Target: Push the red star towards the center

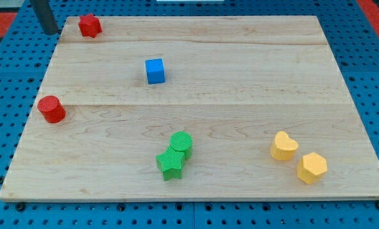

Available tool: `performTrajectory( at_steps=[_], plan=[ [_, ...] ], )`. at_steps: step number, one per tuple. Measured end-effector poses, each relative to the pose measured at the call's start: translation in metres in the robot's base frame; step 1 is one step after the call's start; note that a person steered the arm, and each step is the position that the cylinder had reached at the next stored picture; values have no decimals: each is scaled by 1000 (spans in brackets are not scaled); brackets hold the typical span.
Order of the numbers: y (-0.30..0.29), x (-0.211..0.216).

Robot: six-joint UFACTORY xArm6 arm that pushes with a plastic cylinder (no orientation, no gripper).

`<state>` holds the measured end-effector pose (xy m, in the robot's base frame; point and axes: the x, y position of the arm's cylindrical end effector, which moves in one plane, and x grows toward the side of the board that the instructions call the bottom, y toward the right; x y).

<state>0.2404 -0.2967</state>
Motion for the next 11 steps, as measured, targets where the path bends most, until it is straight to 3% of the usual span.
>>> performTrajectory(
  at_steps=[4,5,6,7,8,10,11],
  plan=[
    [-8,4],
    [-8,-30],
    [-8,-35],
    [38,-39],
    [66,-11],
    [96,3],
    [136,34]
  ],
)
